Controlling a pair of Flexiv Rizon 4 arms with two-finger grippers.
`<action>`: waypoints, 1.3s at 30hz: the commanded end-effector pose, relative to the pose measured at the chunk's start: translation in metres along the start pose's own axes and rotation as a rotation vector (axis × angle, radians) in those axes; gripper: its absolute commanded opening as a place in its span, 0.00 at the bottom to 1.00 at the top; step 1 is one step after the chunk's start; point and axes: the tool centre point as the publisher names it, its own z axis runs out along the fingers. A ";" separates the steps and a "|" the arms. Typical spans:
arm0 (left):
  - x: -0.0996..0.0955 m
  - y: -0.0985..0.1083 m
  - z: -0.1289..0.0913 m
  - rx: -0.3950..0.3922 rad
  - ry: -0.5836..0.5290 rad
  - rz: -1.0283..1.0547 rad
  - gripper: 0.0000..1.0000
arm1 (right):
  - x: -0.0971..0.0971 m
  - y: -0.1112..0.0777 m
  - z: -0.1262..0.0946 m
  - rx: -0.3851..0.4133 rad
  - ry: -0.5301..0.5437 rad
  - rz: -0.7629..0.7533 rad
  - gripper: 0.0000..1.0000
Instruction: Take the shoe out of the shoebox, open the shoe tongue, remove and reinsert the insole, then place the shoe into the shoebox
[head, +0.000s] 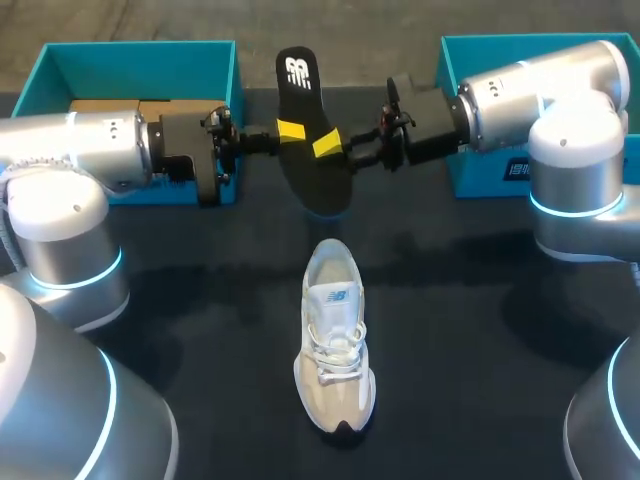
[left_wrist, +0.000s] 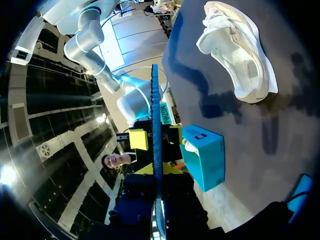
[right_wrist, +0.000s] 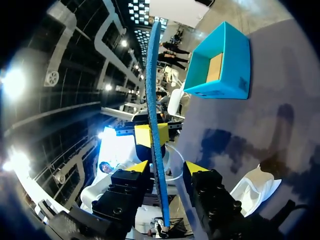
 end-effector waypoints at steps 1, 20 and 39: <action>0.000 -0.002 0.003 -0.007 0.005 0.001 0.00 | -0.001 0.000 0.002 0.007 0.002 -0.003 0.38; 0.003 -0.005 0.008 -0.029 0.027 0.017 0.00 | 0.000 -0.004 0.004 0.020 0.007 -0.004 0.00; 0.004 -0.021 -0.036 -0.011 0.189 -0.019 1.00 | -0.008 -0.007 0.004 -0.011 -0.013 -0.084 0.00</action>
